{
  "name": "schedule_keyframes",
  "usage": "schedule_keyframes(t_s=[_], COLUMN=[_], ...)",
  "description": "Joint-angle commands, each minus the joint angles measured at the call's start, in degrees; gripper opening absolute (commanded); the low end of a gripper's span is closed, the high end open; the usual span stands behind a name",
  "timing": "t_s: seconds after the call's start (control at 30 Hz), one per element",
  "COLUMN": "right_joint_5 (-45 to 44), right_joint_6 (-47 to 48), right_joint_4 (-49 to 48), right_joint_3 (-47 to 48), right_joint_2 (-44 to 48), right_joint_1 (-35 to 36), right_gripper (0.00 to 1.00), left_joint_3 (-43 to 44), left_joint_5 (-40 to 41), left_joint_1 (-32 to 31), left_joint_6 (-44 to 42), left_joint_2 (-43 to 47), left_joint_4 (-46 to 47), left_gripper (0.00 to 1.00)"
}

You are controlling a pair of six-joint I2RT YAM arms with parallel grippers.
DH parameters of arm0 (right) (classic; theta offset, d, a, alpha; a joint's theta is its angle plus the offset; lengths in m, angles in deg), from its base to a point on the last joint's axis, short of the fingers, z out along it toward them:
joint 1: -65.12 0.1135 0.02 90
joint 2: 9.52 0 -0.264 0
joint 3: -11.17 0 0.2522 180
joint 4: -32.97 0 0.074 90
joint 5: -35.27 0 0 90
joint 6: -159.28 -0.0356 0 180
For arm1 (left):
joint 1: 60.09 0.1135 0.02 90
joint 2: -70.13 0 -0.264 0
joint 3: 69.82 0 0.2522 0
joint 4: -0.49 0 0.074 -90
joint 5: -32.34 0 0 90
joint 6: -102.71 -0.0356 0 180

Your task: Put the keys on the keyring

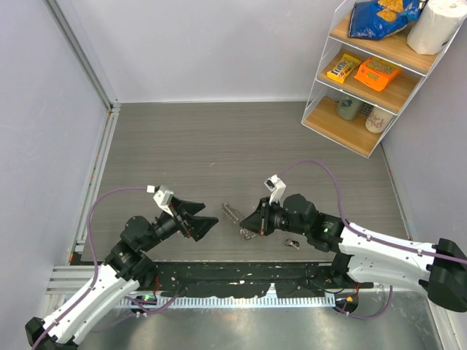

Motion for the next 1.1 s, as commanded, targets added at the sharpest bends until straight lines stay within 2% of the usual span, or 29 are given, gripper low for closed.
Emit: schedule_keyframes(t_s=[0.0, 0.3, 0.53, 0.77, 1.07], right_joint_5=[13.96, 26.54, 33.48, 38.14, 39.29], right_joint_6=[5.23, 9.37, 6.92, 2.70, -0.38], right_joint_4=[-4.59, -0.72, -2.47, -5.81, -8.98], right_joint_3=[5.07, 11.83, 14.66, 16.41, 16.68], right_joint_2=[-0.44, -1.59, -2.55, -4.49, -5.10], right_joint_1=[-1.26, -2.75, -2.84, -3.02, -3.02], right_gripper=[0.05, 0.05, 0.05, 0.05, 0.05], left_joint_3=[2.24, 5.23, 5.58, 6.63, 5.05], left_joint_5=[-6.88, -13.48, -20.68, -26.31, -31.59], left_joint_1=[0.31, 0.31, 0.31, 0.31, 0.31], left_joint_6=[1.90, 1.38, 0.59, -3.45, -1.17], left_joint_2=[-1.05, 0.88, 1.67, 0.18, -3.25], left_joint_4=[7.08, 6.65, 11.83, 15.43, 24.31], left_gripper=[0.96, 0.96, 0.97, 1.00, 0.98])
